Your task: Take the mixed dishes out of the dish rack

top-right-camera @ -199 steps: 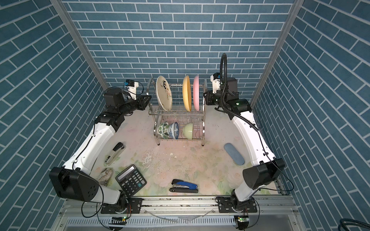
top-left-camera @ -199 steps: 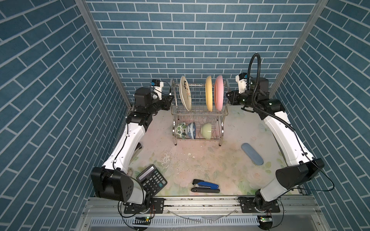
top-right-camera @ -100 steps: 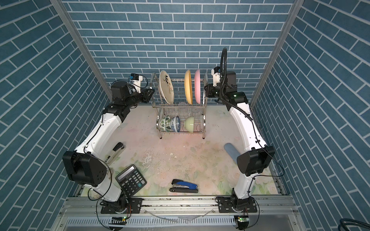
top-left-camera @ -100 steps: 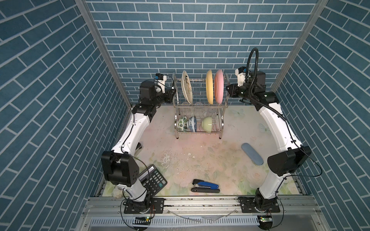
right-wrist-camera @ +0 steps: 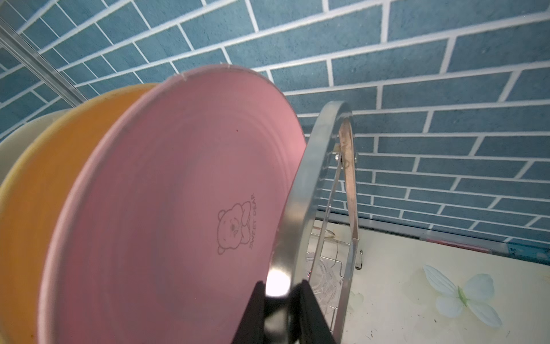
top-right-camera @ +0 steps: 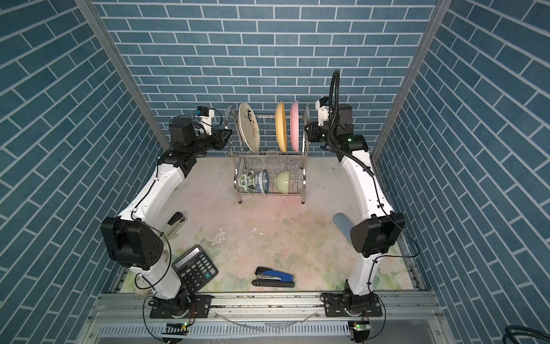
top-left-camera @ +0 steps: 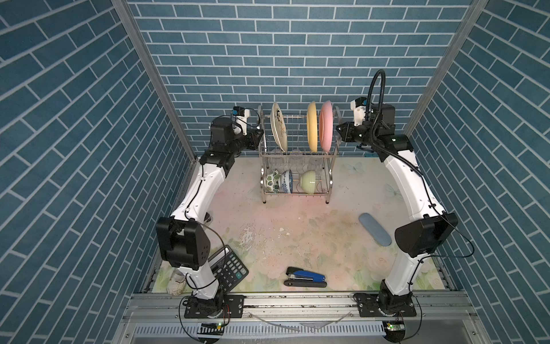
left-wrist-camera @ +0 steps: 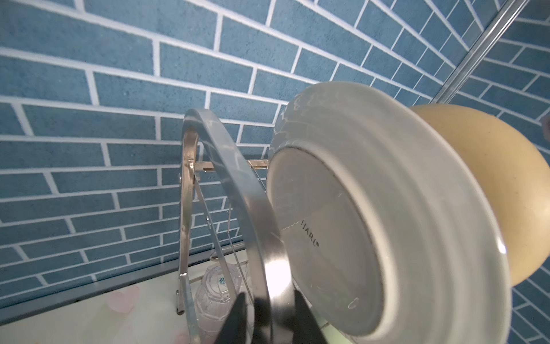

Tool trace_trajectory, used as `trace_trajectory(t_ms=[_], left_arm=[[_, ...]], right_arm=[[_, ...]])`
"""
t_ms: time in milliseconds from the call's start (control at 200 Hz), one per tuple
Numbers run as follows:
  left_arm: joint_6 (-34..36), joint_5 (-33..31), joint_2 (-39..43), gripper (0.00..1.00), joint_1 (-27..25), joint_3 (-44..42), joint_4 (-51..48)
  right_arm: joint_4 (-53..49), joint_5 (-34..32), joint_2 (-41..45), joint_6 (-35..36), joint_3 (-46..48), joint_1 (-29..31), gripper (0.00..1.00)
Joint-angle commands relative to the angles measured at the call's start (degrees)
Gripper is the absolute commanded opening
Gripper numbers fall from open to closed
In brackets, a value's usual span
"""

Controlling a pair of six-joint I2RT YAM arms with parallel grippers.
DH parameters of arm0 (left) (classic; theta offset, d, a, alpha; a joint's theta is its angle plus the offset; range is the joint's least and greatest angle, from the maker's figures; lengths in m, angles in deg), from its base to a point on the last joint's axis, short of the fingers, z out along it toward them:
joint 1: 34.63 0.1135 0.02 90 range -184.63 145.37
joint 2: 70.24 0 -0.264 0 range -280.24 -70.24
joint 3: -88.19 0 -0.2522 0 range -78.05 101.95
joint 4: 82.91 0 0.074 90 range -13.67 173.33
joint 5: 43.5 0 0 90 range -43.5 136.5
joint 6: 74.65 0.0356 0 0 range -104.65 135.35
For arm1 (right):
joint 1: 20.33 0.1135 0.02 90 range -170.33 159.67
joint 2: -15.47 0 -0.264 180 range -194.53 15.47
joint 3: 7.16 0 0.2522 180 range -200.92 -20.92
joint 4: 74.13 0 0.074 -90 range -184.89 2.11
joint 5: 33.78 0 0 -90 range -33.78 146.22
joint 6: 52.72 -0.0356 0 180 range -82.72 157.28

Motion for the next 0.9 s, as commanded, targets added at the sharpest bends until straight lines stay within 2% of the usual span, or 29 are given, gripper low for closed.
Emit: trace_trajectory(t_ms=[0,95,210,450,555,690,895], left_arm=[[-2.31,0.38,0.43,0.37,-0.39,-1.14,0.36],[-2.47,-0.01,2.31,0.43,-0.39,-2.33,0.80],[-2.31,-0.48,4.70,0.51,-0.39,-3.61,0.97],[-2.51,-1.53,9.97,0.54,-0.63,-6.95,1.77],[-2.25,-1.90,11.90,0.59,-0.91,-8.15,1.42],[-2.02,-2.26,14.20,0.63,-1.40,-10.15,1.02],[-1.55,-1.40,16.10,0.70,-1.88,-13.02,-1.92]], right_arm=[[-2.70,0.74,-0.98,-3.27,-0.75,-0.28,0.24],[-2.96,0.44,0.21,-3.44,-0.17,-0.28,0.33],[-2.81,0.13,2.26,-3.59,0.97,-0.32,0.38],[-2.28,-0.06,8.20,-3.70,5.37,-0.28,0.42],[-1.10,0.68,11.16,-3.97,8.05,-0.19,0.42],[0.70,3.64,14.29,-4.67,10.73,-0.19,0.42],[3.72,12.69,15.76,-5.47,11.46,-0.02,0.42]])
